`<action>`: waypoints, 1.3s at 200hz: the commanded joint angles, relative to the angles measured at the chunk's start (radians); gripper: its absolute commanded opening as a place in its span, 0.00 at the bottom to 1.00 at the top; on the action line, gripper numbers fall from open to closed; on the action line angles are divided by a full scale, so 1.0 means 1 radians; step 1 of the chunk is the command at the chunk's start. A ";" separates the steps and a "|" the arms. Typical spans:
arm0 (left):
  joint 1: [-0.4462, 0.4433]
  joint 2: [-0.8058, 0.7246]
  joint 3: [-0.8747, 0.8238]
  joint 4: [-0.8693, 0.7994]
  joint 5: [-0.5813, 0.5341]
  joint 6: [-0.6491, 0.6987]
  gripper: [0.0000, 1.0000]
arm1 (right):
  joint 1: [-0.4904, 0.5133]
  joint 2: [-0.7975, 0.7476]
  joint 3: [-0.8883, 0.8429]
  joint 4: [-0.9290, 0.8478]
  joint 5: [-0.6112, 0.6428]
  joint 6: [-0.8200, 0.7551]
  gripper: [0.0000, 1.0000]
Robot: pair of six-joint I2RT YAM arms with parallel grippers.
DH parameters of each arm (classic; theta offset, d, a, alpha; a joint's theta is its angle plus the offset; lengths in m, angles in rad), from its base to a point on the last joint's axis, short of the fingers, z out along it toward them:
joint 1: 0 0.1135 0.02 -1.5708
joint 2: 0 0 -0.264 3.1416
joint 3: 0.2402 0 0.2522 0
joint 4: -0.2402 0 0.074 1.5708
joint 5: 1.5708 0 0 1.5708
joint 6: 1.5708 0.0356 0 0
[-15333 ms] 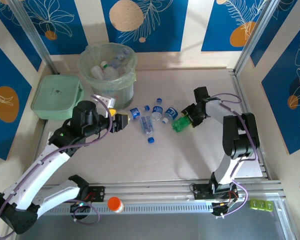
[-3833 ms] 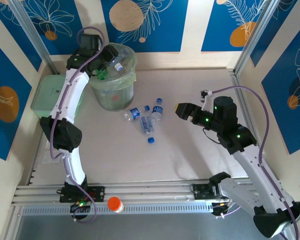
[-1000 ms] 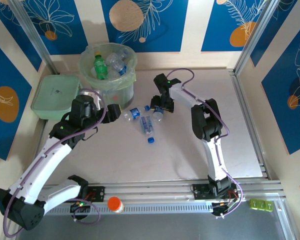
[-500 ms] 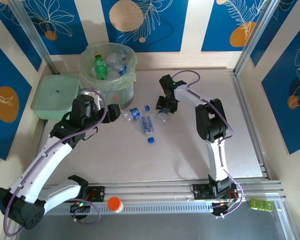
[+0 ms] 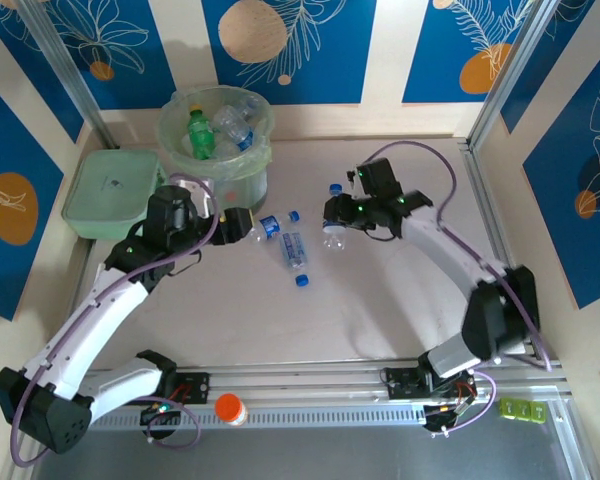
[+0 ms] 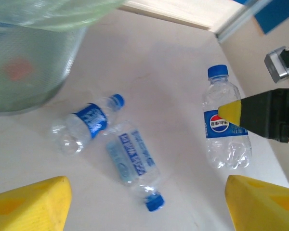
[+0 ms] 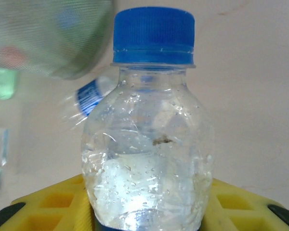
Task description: Put the plastic bottles in the bin
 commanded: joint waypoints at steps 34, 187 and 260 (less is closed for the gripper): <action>-0.111 0.085 0.062 0.149 0.229 -0.088 0.83 | 0.093 -0.350 -0.239 0.172 -0.188 -0.075 0.44; -0.393 0.331 0.205 0.419 0.412 -0.147 0.51 | 0.228 -0.663 -0.364 0.111 -0.260 -0.115 0.44; -0.397 0.306 0.212 0.403 0.412 -0.121 0.52 | 0.188 -0.679 -0.372 0.112 -0.223 -0.097 0.42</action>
